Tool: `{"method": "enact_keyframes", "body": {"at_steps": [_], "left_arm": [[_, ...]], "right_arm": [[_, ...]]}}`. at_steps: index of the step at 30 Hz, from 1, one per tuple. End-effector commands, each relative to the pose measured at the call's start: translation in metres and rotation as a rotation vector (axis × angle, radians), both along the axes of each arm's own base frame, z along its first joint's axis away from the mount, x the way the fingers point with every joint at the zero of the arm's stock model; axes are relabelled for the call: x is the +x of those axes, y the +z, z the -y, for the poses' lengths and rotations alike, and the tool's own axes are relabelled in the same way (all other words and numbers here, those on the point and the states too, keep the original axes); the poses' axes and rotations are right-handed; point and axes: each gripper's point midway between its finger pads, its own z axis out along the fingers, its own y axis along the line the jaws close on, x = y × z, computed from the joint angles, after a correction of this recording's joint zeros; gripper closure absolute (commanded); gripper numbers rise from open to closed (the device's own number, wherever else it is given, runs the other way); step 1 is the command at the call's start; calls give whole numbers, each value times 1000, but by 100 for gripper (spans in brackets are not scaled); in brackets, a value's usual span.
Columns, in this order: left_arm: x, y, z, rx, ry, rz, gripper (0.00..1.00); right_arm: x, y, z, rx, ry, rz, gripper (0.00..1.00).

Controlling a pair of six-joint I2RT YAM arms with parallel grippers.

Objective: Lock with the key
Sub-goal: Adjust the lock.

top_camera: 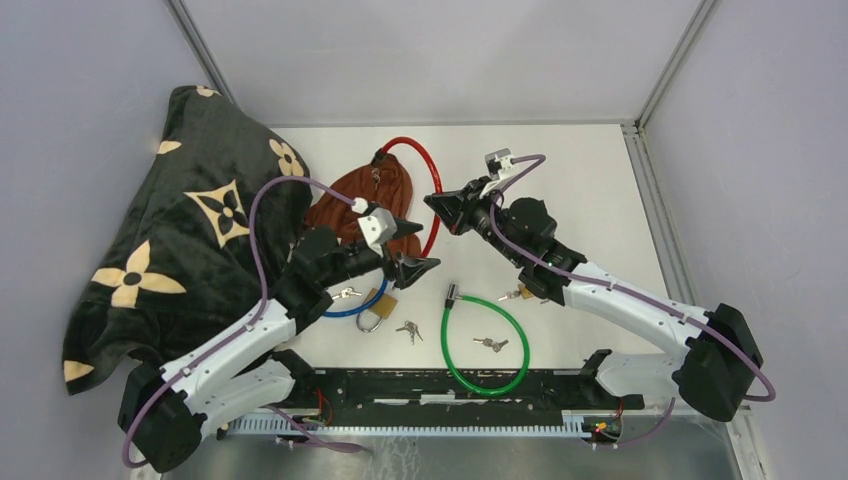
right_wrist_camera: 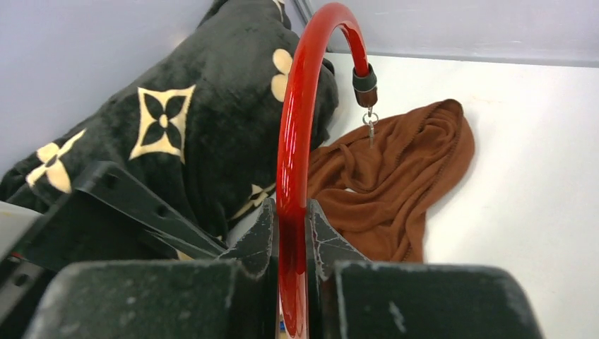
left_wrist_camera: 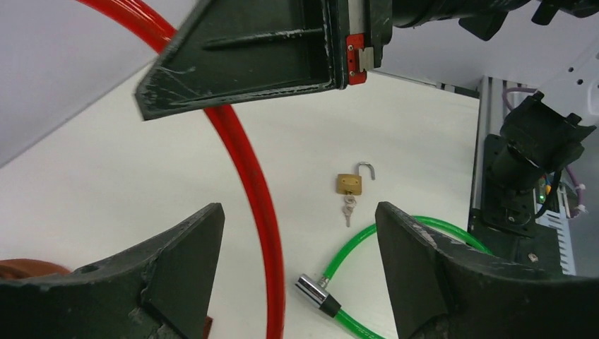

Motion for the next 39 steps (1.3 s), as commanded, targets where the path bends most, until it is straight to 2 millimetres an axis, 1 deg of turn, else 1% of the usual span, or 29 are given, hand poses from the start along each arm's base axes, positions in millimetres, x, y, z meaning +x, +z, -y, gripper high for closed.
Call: {"method": "enact_keyframes", "body": {"at_steps": [1, 3, 5, 7, 9, 11, 13, 14, 16, 18, 20, 22, 25, 26, 30, 31, 32, 36, 39], "left_arm": [[8, 7, 16, -7, 18, 109, 13], [19, 5, 17, -7, 69, 140, 12], [31, 4, 15, 0, 125, 178, 13], [39, 0, 13, 22, 163, 208, 17], [43, -8, 14, 46, 173, 221, 23], [41, -15, 17, 59, 151, 233, 29], [37, -18, 21, 49, 134, 246, 42], [35, -21, 22, 52, 124, 246, 46], [30, -29, 27, 70, 90, 238, 47], [25, -38, 31, 84, 65, 234, 44], [23, -43, 35, 97, 52, 236, 42], [23, -44, 37, 105, 47, 242, 44], [22, -43, 38, 105, 39, 255, 54], [19, -42, 40, 105, 20, 262, 59], [-4, -34, 46, 64, -77, 257, 93], [-8, -30, 46, 45, -90, 242, 97], [-12, -26, 44, 22, -92, 221, 98], [-23, -7, 36, -41, -87, 170, 98], [-33, 14, 29, -91, -100, 169, 98]], "right_arm": [[-12, 72, 6, 246, -13, 125, 100], [-15, 70, 4, 243, -4, 122, 100], [-18, 65, 4, 242, 1, 112, 100], [-21, 61, 5, 242, 7, 103, 100], [-24, 58, 4, 243, 17, 94, 100], [-25, 53, 4, 246, 24, 82, 100], [-25, 49, 3, 250, 27, 73, 100], [-25, 47, 2, 246, 29, 67, 100], [-26, 43, 1, 245, 35, 55, 100], [-27, 44, 0, 262, 44, 50, 100], [-27, 44, 0, 271, 47, 44, 100], [-28, 45, 0, 272, 48, 45, 100], [-28, 43, 0, 260, 46, 48, 100], [-29, 43, -1, 256, 55, 51, 100], [-28, 34, -1, 205, 87, 84, 100], [-23, 33, 4, 196, 76, 92, 100], [-24, 30, 5, 176, 100, 102, 95], [-15, 19, 23, 73, 106, 146, 65], [-15, 14, 35, -38, 126, 221, 35]]}}
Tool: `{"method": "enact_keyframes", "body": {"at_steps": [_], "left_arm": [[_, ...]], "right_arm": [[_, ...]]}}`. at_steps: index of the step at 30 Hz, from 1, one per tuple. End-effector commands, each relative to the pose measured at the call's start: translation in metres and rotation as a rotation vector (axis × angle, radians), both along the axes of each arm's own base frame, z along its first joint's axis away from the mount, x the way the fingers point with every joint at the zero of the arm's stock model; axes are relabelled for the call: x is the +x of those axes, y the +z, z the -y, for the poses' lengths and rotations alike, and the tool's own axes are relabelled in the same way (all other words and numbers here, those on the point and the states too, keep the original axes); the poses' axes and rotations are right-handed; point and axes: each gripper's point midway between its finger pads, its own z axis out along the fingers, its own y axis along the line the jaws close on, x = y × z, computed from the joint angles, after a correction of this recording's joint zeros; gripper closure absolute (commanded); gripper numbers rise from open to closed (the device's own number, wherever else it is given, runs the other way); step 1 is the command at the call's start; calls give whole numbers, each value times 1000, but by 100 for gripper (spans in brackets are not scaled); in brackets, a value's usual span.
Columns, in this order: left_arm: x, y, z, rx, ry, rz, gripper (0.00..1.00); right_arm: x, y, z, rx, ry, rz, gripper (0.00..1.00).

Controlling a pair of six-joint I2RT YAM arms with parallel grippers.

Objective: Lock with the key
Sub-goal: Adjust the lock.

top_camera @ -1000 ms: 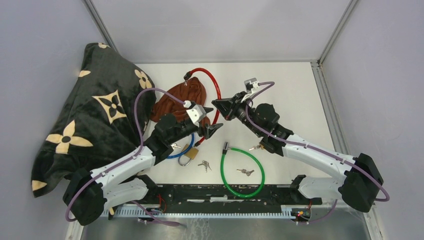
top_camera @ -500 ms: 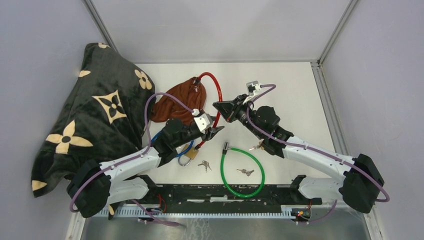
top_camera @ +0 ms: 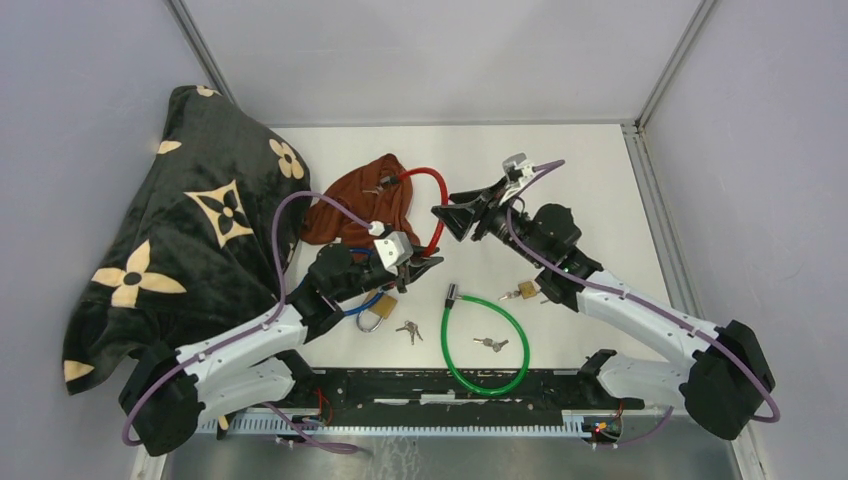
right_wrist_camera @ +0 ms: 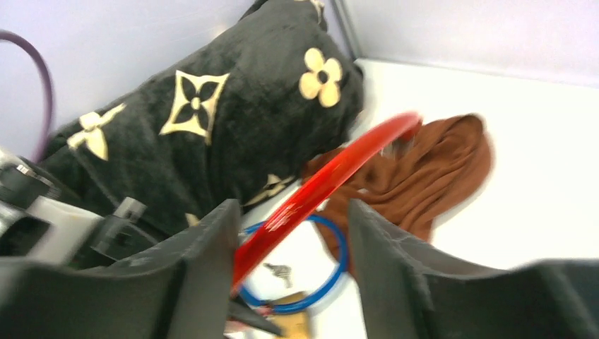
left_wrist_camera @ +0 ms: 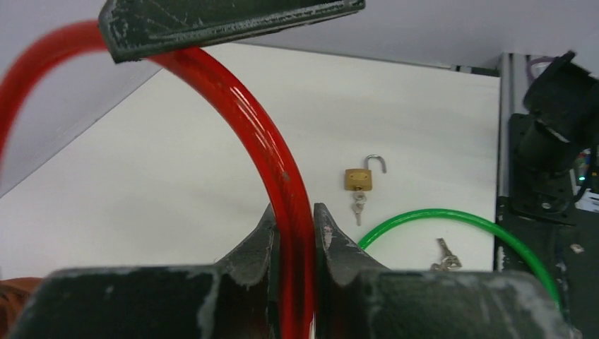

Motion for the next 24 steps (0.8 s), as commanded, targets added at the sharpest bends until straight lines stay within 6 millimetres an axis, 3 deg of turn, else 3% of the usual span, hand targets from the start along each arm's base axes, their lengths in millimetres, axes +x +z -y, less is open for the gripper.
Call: {"method": "enact_keyframes", "body": {"at_steps": [1, 4, 11, 16, 24], "left_arm": [[-32, 64, -3, -162, -112, 64, 98], [-41, 78, -9, -185, -137, 76, 98], [-43, 92, -20, -183, -138, 72, 98], [-61, 104, -21, -180, -220, 121, 98], [-76, 124, -23, -180, -286, 176, 98]], "right_arm": [[5, 14, 28, -129, -12, 201, 29], [2, 9, 41, -266, -12, 311, 16], [-19, 0, 70, -494, -9, 555, 2], [-14, -18, 89, -571, -70, 577, 2], [1, -43, 91, -606, -62, 613, 2]]}}
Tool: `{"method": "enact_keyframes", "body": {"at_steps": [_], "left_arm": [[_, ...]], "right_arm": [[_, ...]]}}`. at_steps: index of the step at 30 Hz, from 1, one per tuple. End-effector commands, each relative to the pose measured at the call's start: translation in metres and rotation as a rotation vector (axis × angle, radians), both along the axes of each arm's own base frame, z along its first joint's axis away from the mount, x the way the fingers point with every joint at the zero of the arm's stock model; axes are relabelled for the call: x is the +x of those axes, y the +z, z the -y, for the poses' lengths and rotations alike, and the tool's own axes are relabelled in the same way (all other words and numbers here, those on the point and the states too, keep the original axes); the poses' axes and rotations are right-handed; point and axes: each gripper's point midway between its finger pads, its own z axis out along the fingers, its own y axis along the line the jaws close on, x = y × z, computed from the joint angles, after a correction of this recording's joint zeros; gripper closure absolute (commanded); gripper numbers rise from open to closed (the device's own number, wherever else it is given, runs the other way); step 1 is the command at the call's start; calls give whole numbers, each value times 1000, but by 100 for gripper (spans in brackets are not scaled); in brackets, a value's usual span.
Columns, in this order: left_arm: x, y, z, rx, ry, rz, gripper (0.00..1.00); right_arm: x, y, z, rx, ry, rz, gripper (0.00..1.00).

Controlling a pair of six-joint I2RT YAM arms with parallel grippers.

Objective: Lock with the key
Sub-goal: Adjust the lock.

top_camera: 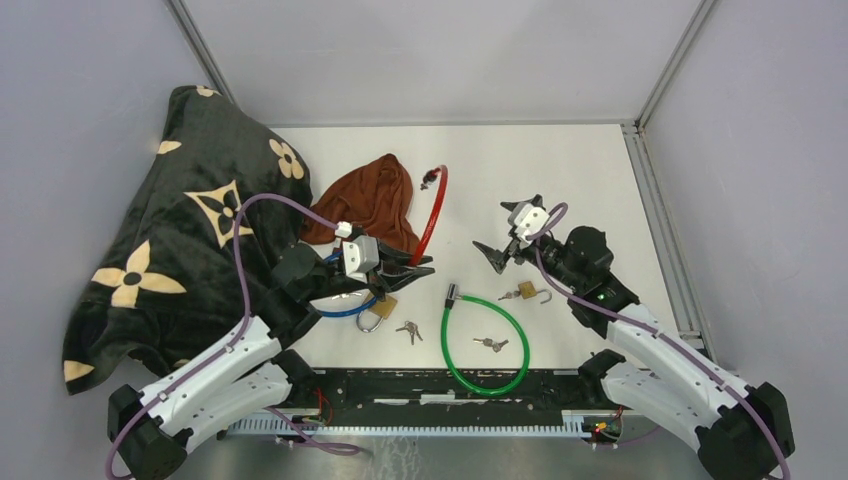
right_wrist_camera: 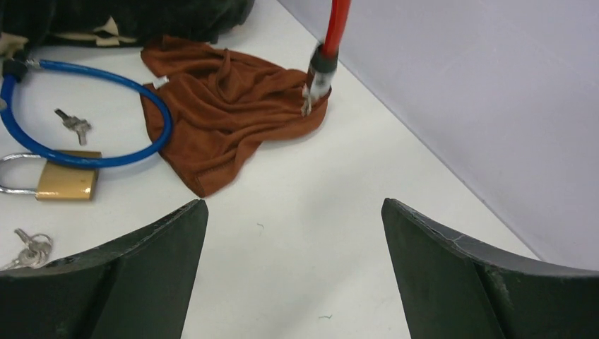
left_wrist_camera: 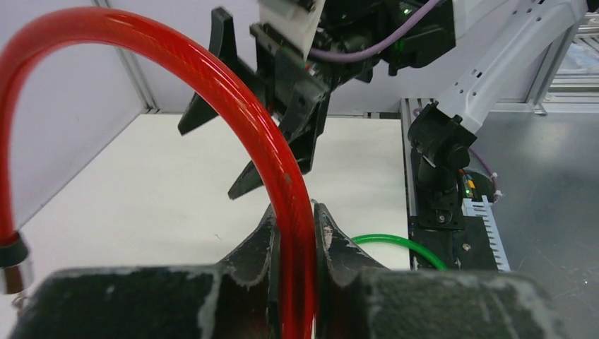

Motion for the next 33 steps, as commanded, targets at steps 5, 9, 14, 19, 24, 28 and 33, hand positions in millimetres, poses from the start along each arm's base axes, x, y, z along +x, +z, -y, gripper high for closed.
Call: {"method": "enact_keyframes", "body": {"at_steps": [5, 9, 14, 19, 24, 28, 33], "left_arm": [[-19, 59, -7, -83, -57, 174, 98], [-22, 60, -8, -80, -67, 179, 98], [-26, 54, -7, -52, -93, 183, 98], [-29, 53, -5, -43, -120, 180, 98], [-34, 52, -5, -39, -148, 176, 98], [-33, 54, -6, -42, -139, 173, 98], [-17, 58, -9, -71, -40, 127, 98]], "right_arm": [[25, 5, -5, -14, 36, 67, 2], [36, 10, -10, 1, 40, 54, 2], [40, 29, -27, 32, 116, 67, 2], [39, 47, -45, 52, 215, 82, 2], [48, 50, -50, 49, 217, 80, 8], [46, 49, -60, 58, 278, 51, 38], [40, 48, -65, 99, 315, 6, 81]]}}
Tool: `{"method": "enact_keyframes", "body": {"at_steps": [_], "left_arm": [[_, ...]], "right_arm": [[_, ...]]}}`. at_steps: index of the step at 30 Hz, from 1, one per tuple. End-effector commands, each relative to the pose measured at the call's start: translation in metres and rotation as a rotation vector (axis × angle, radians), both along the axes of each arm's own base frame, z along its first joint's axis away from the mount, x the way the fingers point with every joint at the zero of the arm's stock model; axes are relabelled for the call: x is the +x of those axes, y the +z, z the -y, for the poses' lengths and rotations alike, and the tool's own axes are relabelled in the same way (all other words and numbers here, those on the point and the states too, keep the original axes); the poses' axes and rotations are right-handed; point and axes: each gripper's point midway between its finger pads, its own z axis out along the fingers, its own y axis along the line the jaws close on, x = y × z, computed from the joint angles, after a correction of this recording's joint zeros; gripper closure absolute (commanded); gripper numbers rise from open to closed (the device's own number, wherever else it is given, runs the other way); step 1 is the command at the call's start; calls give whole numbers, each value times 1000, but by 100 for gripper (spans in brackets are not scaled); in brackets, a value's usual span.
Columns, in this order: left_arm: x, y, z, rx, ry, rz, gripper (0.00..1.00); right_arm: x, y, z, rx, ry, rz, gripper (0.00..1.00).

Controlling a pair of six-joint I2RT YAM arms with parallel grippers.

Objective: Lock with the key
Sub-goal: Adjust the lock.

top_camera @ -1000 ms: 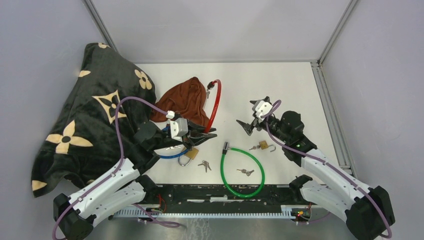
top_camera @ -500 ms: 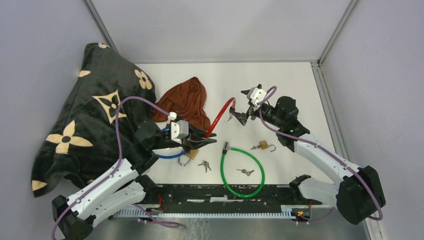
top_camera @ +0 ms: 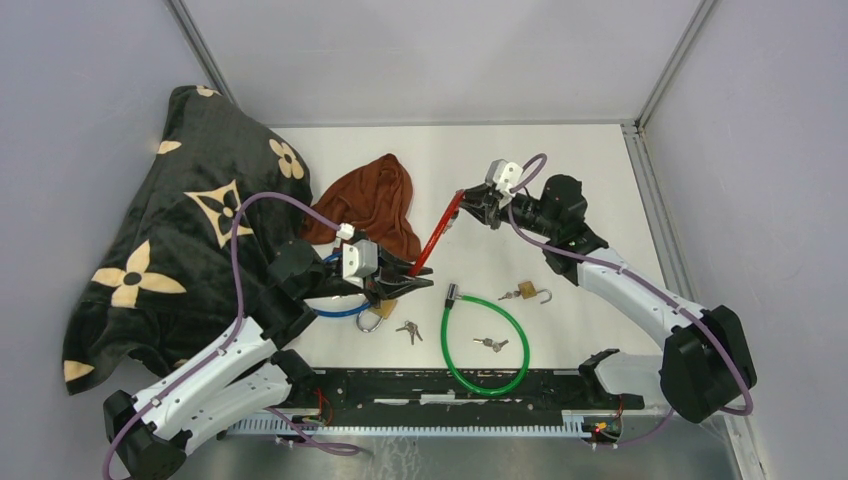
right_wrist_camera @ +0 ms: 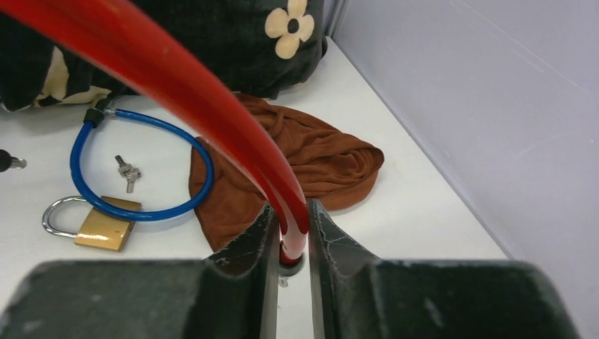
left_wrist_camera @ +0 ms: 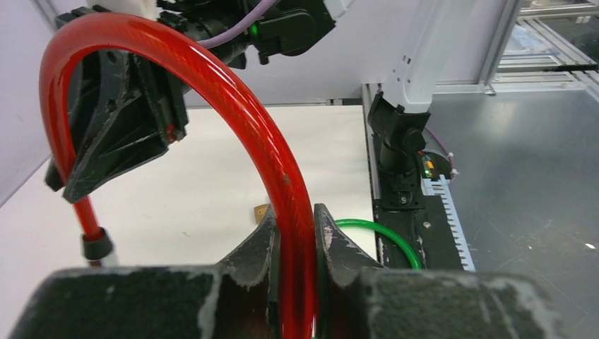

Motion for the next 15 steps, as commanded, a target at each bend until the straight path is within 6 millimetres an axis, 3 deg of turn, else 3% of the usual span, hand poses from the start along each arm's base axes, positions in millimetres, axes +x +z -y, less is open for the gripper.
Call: {"method": "enact_keyframes", "body": {"at_steps": [1, 5, 11, 15], "left_arm": [[15, 52, -8, -130, 114, 120, 98], [34, 52, -14, -160, 232, 86, 98], [89, 41, -38, -241, 560, -29, 98], [101, 25, -43, -270, 627, -83, 98]], "right_arm": [[-11, 28, -6, 90, 59, 19, 83], [-18, 31, -2, 213, 24, -70, 100], [-4, 9, 10, 459, -240, -384, 100], [-6, -15, 1, 512, -431, -519, 100]]}}
